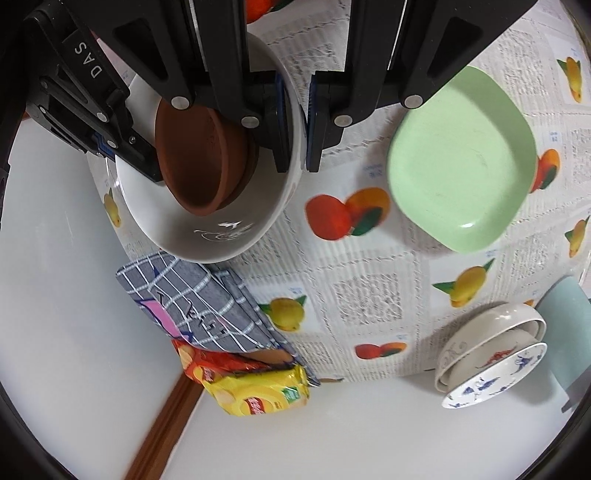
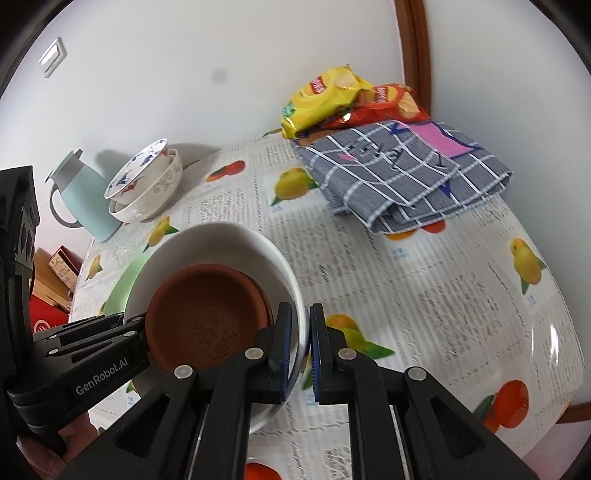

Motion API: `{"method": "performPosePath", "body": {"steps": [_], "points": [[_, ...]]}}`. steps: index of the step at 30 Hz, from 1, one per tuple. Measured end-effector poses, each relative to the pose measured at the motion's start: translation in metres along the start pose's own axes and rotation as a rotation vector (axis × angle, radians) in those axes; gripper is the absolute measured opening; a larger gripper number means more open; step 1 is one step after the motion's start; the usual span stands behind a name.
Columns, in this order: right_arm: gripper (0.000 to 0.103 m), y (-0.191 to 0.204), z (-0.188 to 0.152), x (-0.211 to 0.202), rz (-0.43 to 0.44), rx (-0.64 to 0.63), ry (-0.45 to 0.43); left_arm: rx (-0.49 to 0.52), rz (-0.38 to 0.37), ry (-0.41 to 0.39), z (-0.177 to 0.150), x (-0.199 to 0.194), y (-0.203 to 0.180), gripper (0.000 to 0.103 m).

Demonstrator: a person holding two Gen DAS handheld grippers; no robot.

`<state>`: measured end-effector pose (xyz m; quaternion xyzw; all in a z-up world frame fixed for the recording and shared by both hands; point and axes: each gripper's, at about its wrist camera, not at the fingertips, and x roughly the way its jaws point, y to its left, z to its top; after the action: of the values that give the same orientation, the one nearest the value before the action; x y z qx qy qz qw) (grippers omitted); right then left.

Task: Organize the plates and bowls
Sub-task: 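Lift the white bowl with both grippers and carry it over the green plate stack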

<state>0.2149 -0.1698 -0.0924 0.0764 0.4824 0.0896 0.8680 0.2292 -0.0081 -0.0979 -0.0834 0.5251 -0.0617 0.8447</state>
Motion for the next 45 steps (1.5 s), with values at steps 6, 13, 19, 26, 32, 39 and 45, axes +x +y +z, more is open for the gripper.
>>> {"method": "performPosePath", "body": {"steps": [6,13,19,26,32,39,45], "points": [[0.009,0.021,0.007,0.004,0.01,-0.025,-0.002,-0.006,0.018,-0.008,0.007,-0.007,0.019,0.009],[0.009,0.044,0.012,0.014,0.037,-0.04,0.006,-0.041,0.027,-0.016,0.009,-0.012,0.046,0.009],[0.009,0.064,0.015,0.024,0.053,-0.064,0.016,-0.072,0.034,-0.019,0.008,-0.014,0.068,0.009],[0.009,0.084,0.018,0.029,0.07,-0.085,0.016,-0.095,0.046,-0.031,0.009,-0.018,0.088,0.01],[0.009,0.102,0.02,0.038,0.086,-0.11,0.027,-0.131,0.056,-0.03,0.008,-0.018,0.109,0.009],[0.009,0.123,0.019,0.053,0.107,-0.131,0.048,-0.169,0.073,-0.023,0.005,-0.015,0.133,0.009],[0.009,0.137,0.018,0.063,0.121,-0.15,0.061,-0.191,0.088,-0.022,0.003,-0.015,0.148,0.009]]}}
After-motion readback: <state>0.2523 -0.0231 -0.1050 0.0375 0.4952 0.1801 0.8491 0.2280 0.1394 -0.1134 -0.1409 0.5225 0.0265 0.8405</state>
